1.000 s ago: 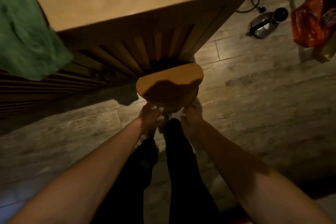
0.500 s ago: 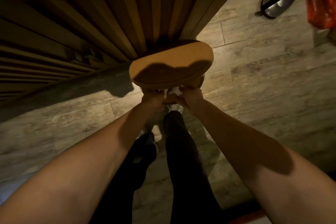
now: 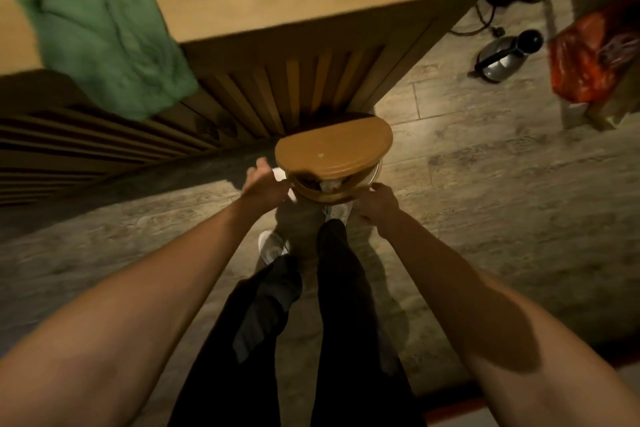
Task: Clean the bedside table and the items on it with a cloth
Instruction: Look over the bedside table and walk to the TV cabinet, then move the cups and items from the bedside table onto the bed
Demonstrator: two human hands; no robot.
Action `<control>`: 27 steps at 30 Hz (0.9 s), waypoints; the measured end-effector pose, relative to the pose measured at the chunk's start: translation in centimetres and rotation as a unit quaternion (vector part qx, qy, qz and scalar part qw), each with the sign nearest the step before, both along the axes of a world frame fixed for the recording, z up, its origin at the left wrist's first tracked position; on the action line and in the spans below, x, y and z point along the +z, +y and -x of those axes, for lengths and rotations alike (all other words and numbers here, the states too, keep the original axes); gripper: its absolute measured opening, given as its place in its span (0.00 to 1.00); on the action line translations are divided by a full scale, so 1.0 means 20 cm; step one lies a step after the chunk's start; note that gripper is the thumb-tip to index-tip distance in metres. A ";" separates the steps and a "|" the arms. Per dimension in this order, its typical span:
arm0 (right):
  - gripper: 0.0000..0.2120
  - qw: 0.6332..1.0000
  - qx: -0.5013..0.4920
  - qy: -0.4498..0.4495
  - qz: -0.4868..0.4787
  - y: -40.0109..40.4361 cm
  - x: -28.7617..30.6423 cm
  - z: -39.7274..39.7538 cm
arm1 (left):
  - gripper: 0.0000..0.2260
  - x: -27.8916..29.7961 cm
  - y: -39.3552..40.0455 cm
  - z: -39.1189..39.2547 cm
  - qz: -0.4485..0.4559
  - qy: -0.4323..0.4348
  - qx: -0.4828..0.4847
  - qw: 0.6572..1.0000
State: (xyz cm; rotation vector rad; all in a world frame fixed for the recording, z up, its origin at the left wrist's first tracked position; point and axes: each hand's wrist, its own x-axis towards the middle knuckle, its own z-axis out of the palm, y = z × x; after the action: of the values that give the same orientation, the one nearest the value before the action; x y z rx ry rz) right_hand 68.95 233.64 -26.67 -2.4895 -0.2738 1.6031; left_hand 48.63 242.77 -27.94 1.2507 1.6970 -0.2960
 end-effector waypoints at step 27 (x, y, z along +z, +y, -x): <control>0.28 0.804 0.424 -0.257 -0.327 0.55 1.64 0.14 | 0.29 1.76 0.33 0.56 -0.408 0.069 -0.127 0.901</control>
State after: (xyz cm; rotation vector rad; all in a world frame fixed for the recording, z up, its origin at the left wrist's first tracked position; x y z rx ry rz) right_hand 66.20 244.63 6.09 -2.2101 -1.8593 0.6648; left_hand 37.37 249.33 7.30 2.1127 1.8429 0.2229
